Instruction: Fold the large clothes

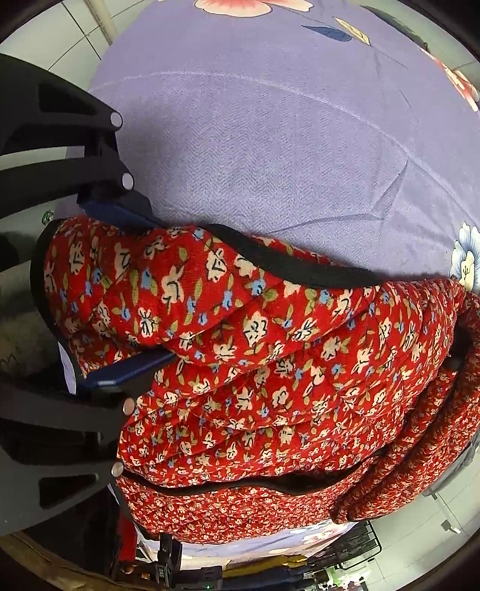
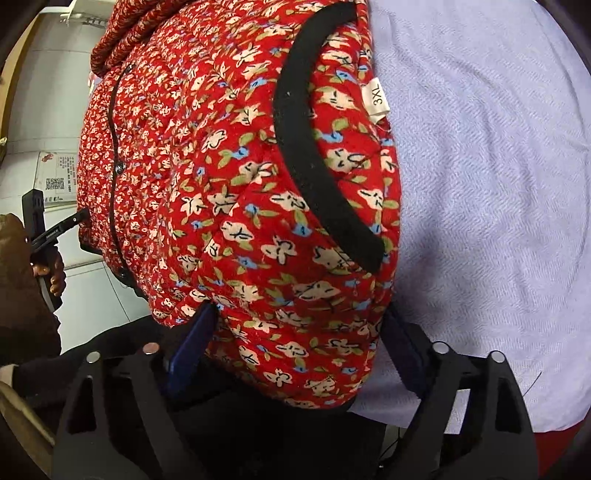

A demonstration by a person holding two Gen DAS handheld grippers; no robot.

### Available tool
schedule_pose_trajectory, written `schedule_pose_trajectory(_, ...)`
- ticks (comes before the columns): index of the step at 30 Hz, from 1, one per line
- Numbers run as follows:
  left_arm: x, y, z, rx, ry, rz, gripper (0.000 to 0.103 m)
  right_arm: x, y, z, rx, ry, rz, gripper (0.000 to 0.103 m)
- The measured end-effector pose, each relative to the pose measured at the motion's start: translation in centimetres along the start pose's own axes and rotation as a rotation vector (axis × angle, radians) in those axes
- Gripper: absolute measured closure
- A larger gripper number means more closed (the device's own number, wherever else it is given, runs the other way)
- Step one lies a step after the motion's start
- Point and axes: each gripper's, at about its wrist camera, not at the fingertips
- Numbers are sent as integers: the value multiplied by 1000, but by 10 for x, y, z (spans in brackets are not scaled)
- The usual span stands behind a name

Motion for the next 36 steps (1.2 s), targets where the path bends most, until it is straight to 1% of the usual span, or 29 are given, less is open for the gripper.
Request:
schedule_pose_trajectory(2,-1,0,-2,7,-10,-2,51,-1,1,1,9,-8,5,29)
schedule_pose_trajectory(4,1,-2,-3,11,-15,-2,53,0,3,1,18,6,12,46)
schedule_pose_trajectory(5,1,-2,-4,9,-14,1,54,1,4,4,24,19,14,50)
schedule_pose_trajectory(7,4,-4,-6,8,-16,7,58,7,5,9,52,35,6,66)
schedule_pose_trajectory(8,5,-2,-7,12,-21,9,61,9,6,13,63,37,4,69)
schedule_pose_trajectory(9,5,-1,-7,16,-25,9,62,12,7,17,75,44,-1,74)
schedule_pose_trajectory(10,7,0,-10,20,-27,10,65,16,7,21,82,50,-9,77)
schedule_pose_trajectory(13,14,4,-18,16,-28,4,70,27,9,30,103,68,-30,81)
schedule_pose_trajectory(17,34,17,-32,3,-52,-45,73,51,19,42,134,115,-81,84)
schedule_pose_trajectory(20,54,33,-38,14,-70,-111,73,71,33,49,144,156,-132,84)
schedule_pose_trajectory(22,74,49,-44,19,-98,-183,74,89,48,53,133,206,-176,85)
schedule_pose_trajectory(24,93,64,-45,11,-110,-239,74,111,70,56,121,265,-230,85)
schedule_pose_trajectory(25,105,77,-49,7,-119,-277,74,119,78,58,121,283,-251,85)
schedule_pose_trajectory(28,130,116,-59,-1,-143,-351,74,148,116,63,102,343,-316,85)
schedule_pose_trajectory(30,147,143,-63,-8,-153,-407,75,167,146,58,62,373,-357,85)
schedule_pose_trajectory(31,155,161,-66,-12,-148,-435,79,175,159,52,39,389,-371,85)
schedule_pose_trajectory(32,159,173,-68,-21,-132,-454,98,185,177,45,3,410,-394,85)
schedule_pose_trajectory(33,165,191,-72,-36,-95,-483,102,192,190,36,-22,427,-409,86)
schedule_pose_trajectory(34,168,204,-73,-35,-74,-500,103,200,205,30,-47,438,-426,85)
schedule_pose_trajectory(36,169,245,-69,8,-55,-509,103,210,231,20,-93,425,-463,86)
Point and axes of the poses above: each gripper's, at about its wrist camera, not at the fingertips, and x roughly against the way its jaws point, z to its left, y to its top, and after that the axes turned 11 degrees about -y, right-handed
